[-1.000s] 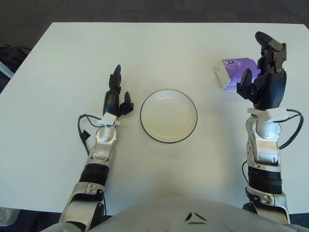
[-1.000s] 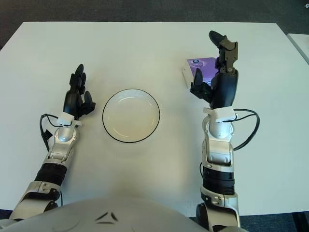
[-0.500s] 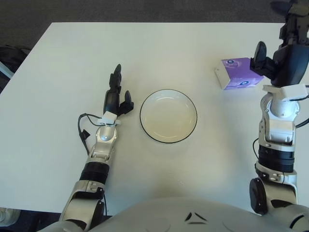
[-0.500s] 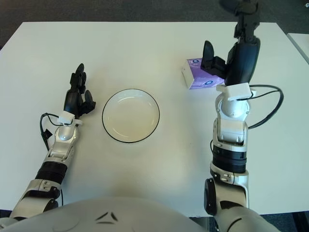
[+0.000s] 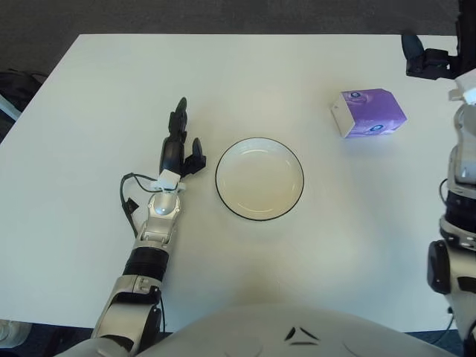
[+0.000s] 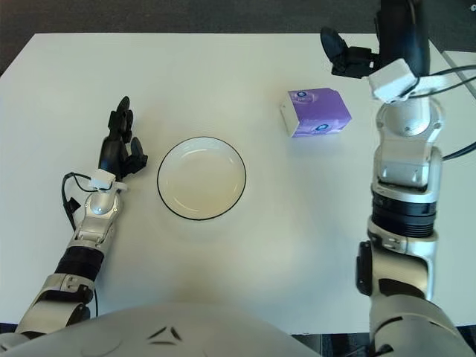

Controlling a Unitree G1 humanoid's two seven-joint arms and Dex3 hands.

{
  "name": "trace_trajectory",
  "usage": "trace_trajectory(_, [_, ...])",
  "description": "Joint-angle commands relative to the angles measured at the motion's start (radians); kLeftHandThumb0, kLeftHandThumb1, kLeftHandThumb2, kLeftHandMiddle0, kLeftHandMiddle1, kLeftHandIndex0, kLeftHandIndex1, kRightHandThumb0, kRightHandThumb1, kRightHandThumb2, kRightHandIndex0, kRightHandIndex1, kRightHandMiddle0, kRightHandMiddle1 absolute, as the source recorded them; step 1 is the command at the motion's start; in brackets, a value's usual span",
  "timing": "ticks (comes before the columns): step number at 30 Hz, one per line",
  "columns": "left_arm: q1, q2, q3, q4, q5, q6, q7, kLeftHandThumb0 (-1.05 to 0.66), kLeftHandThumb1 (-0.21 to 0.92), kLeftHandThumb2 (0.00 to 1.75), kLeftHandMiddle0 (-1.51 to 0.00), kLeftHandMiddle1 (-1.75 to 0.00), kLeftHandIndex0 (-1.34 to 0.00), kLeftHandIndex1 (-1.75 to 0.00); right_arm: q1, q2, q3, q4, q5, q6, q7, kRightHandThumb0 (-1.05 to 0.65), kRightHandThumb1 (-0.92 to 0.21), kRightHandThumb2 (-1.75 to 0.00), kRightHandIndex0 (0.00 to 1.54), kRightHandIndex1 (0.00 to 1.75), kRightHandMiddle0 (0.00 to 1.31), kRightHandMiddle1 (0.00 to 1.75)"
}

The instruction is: Put the tissue paper into the plate.

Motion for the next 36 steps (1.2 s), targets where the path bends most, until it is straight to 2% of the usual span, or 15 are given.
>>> trace_trajectory(1, [0.143, -0.046, -0.026, 0.21, 0.02, 0.0, 0.001, -0.76, 0.92, 0.94, -0.16, 0.0, 0.0, -0.31, -0.072, -0.133, 0.061, 0.098, 0.068, -0.134, 0.187, -0.75, -0.91, -0.66, 0.38, 0.1, 0.0, 0.56])
trace_trajectory(2, [0.141, -0.045, -0.025, 0.213, 0.019, -0.001, 0.001, -0.76, 0.92, 0.94, -0.17, 0.0, 0.0, -0.32, -0.082, -0.147, 0.071, 0.121, 0.079, -0.163, 0.209, -0.78, -0.91, -0.65, 0.39, 0.11, 0.0, 0.51])
trace_trajectory(5, [0.138, -0.043, -0.023, 0.219, 0.02, -0.003, 0.001, -0.76, 0.92, 0.94, -0.17, 0.0, 0.0, -0.32, -0.202, -0.242, 0.193, 0.265, -0.133, -0.15, 0.243, -0.9, -0.92, -0.61, 0.33, 0.09, 0.0, 0.5])
trace_trajectory(8, [0.135, -0.041, -0.022, 0.225, 0.018, -0.006, 0.0, -0.76, 0.92, 0.94, -0.17, 0.0, 0.0, -0.32, -0.228, -0.254, 0.237, 0.296, -0.208, -0.159, 0.233, -1.01, -0.92, -0.57, 0.26, 0.06, 0.0, 0.55])
trace_trajectory(10, [0.132, -0.04, -0.02, 0.231, 0.016, -0.009, -0.002, -0.76, 0.92, 0.94, -0.17, 0.0, 0.0, -0.33, -0.278, -0.238, 0.278, 0.376, -0.238, -0.203, 0.21, -1.03, -0.92, -0.56, 0.23, 0.04, 0.0, 0.59])
trace_trajectory(12, [0.13, -0.039, -0.02, 0.235, 0.012, -0.012, -0.007, -0.76, 0.92, 0.93, -0.17, 0.0, 0.0, -0.33, -0.336, -0.214, 0.329, 0.503, -0.272, -0.281, 0.16, -1.04, -0.92, -0.53, 0.19, 0.02, 0.0, 0.63])
trace_trajectory(15, [0.127, -0.037, -0.019, 0.241, 0.008, -0.016, -0.01, -0.75, 0.92, 0.93, -0.17, 0.0, 0.0, -0.33, -0.372, -0.199, 0.364, 0.604, -0.295, -0.352, 0.116, -1.04, -0.92, -0.52, 0.16, 0.01, 0.0, 0.64])
trace_trajectory(19, [0.124, -0.036, -0.019, 0.251, 0.005, -0.024, -0.01, -0.75, 0.92, 0.93, -0.17, 0.0, 0.0, -0.33, -0.401, -0.176, 0.4, 0.744, -0.299, -0.446, 0.071, -1.05, -0.92, -0.46, 0.1, 0.01, 0.0, 0.54])
trace_trajectory(21, [0.124, -0.035, -0.019, 0.253, 0.005, -0.027, -0.009, -0.75, 0.92, 0.93, -0.17, 0.0, 0.0, -0.33, -0.419, -0.16, 0.419, 0.805, -0.302, -0.477, 0.059, -1.05, -0.92, -0.4, 0.06, 0.01, 0.0, 0.42])
trace_trajectory(29, [0.123, -0.03, -0.02, 0.258, 0.008, -0.037, -0.006, -0.75, 0.92, 0.93, -0.17, 0.0, 0.0, -0.33, -0.496, -0.12, 0.499, 1.0, -0.359, -0.526, 0.012, -1.05, -0.92, -0.33, 0.0, 0.0, 0.0, 0.11])
trace_trajectory(36, [0.13, -0.028, -0.018, 0.256, 0.007, -0.042, -0.007, -0.74, 0.92, 0.94, -0.17, 0.0, 0.0, -0.32, -0.535, -0.114, 0.571, 1.057, -0.446, -0.527, -0.033, -1.05, -0.92, -0.32, 0.0, 0.0, 0.0, 0.01])
